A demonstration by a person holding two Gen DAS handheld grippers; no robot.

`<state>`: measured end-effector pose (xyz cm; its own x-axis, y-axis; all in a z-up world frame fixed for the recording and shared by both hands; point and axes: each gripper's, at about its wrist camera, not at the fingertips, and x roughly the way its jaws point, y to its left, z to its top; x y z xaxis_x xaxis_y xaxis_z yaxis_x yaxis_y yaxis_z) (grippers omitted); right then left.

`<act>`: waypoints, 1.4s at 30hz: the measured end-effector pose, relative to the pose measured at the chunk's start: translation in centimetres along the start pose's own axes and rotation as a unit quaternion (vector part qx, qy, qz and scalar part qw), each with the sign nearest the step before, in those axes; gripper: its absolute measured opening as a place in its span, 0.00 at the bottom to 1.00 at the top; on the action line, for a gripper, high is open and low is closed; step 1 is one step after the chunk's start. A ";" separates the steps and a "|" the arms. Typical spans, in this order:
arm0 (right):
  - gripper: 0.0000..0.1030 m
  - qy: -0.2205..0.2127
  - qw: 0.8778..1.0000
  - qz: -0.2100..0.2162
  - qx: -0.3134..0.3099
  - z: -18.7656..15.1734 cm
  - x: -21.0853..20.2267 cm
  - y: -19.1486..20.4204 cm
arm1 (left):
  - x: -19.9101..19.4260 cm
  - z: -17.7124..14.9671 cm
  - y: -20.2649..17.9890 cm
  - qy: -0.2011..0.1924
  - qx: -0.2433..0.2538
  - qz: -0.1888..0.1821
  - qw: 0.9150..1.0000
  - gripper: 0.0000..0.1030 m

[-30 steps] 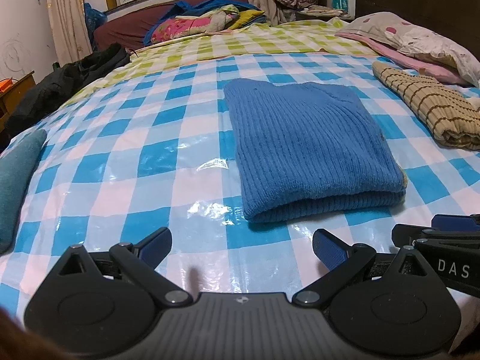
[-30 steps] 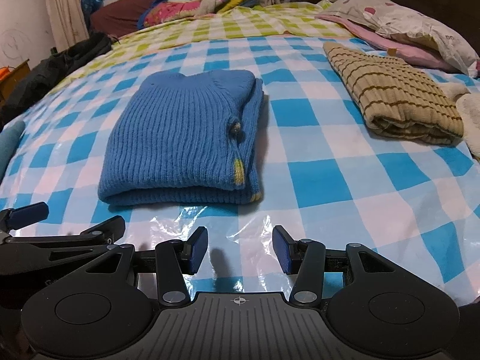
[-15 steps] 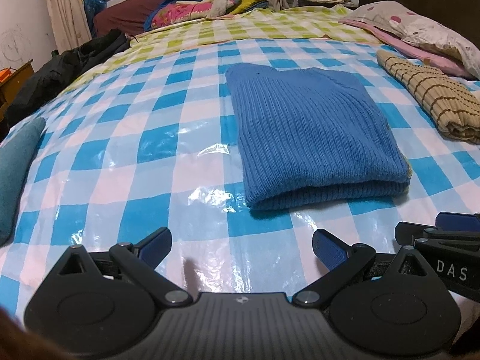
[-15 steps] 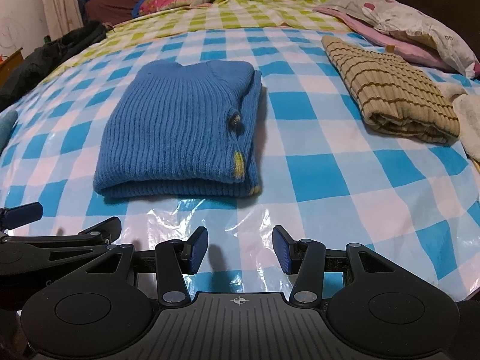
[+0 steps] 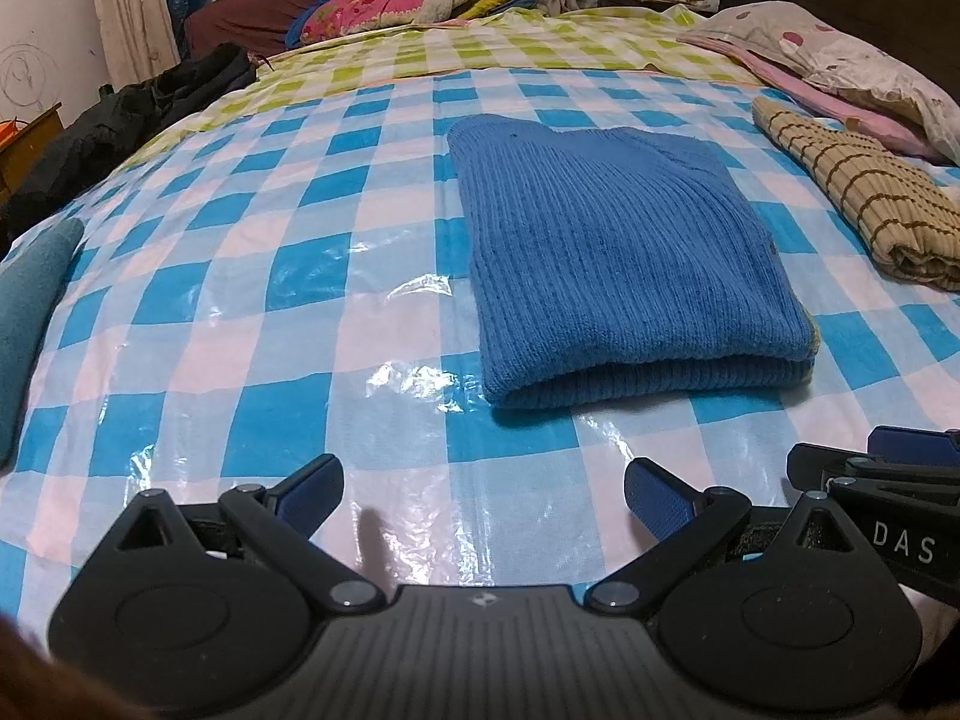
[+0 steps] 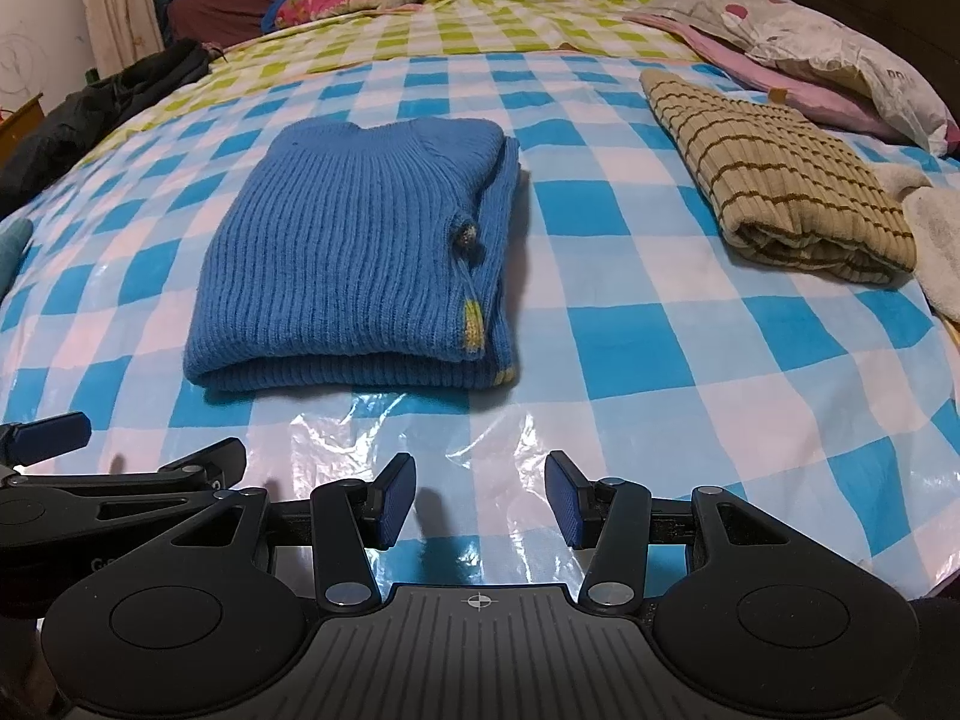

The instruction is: Fold small clothes

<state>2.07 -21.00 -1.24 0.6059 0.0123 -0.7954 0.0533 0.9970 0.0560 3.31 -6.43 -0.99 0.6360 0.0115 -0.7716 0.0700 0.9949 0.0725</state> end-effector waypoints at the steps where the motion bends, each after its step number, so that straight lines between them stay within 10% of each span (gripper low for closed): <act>1: 0.46 0.000 1.000 -0.001 -0.001 0.0 0.0 0.0 | 0.0 0.0 0.0 0.000 0.000 0.000 1.000 1.00; 42: 0.46 0.002 1.000 -0.006 -0.002 -0.3 0.2 -0.1 | 0.1 -0.3 -0.4 -0.003 0.006 -0.001 1.000 0.99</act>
